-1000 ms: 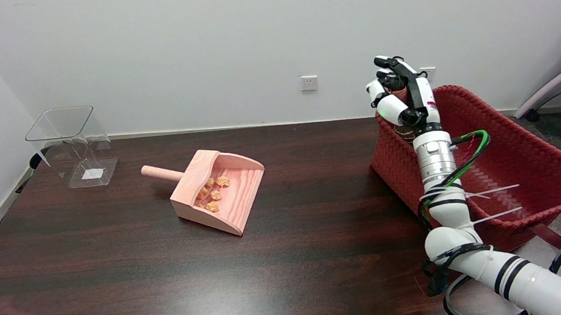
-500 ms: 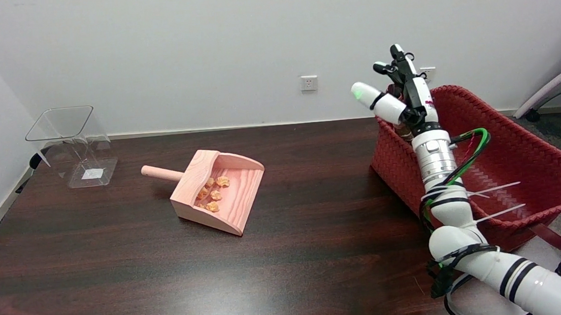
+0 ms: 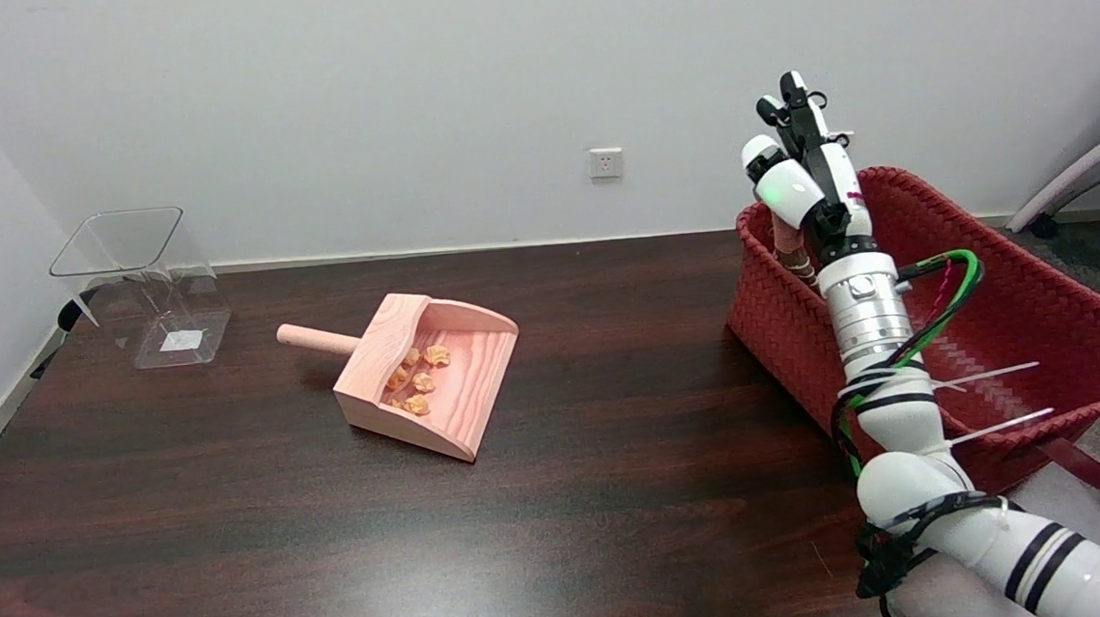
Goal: Place the broom into the brown storage basket.
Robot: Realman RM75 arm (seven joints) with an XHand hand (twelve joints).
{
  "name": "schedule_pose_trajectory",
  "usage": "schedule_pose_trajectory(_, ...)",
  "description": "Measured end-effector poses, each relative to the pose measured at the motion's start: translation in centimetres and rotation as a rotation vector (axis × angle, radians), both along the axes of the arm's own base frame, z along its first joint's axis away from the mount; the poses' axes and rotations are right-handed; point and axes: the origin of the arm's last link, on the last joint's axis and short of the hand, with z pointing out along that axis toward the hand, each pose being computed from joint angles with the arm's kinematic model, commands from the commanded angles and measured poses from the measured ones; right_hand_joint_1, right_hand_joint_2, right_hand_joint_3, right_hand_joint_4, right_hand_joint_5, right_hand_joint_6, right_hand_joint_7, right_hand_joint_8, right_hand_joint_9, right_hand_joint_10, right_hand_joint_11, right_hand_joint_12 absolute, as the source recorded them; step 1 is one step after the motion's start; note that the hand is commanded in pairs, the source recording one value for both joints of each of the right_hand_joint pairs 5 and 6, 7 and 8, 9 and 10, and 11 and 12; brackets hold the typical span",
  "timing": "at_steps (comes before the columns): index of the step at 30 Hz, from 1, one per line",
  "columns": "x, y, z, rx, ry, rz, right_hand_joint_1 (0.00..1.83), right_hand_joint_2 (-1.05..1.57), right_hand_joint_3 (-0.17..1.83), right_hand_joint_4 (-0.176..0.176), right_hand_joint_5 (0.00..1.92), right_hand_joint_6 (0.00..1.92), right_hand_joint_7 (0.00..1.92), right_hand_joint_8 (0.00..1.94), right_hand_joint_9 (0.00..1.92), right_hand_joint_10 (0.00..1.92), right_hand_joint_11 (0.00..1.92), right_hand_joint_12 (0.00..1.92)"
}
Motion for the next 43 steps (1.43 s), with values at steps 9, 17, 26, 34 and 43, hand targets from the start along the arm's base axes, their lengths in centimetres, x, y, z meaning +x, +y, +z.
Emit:
schedule_pose_trajectory(9,0.9,1.7,-0.3,-0.016,-0.012,0.05,0.25,1.25,1.14,0.0,0.0,0.0,0.12,0.12,0.0,0.0,0.0,0.0)
schedule_pose_trajectory(17,1.5,3.5,-0.4,-0.049,-0.022,0.099,0.14,1.36,1.16,0.0,0.0,0.0,0.09,0.09,0.0,0.0,0.0,0.0)
schedule_pose_trajectory(26,1.7,5.6,0.1,-0.111,-0.027,0.154,0.0,1.51,1.15,0.0,0.0,0.0,0.04,0.04,0.0,0.0,0.0,0.0)
schedule_pose_trajectory(34,1.6,7.7,0.9,-0.186,-0.025,0.199,0.0,1.53,1.15,0.0,0.0,0.0,0.05,0.05,0.0,0.0,0.0,0.0)
schedule_pose_trajectory(43,1.4,10.2,1.6,-0.266,-0.015,0.246,0.0,1.54,1.15,0.0,0.0,0.0,0.05,0.05,0.0,0.0,0.0,0.0)
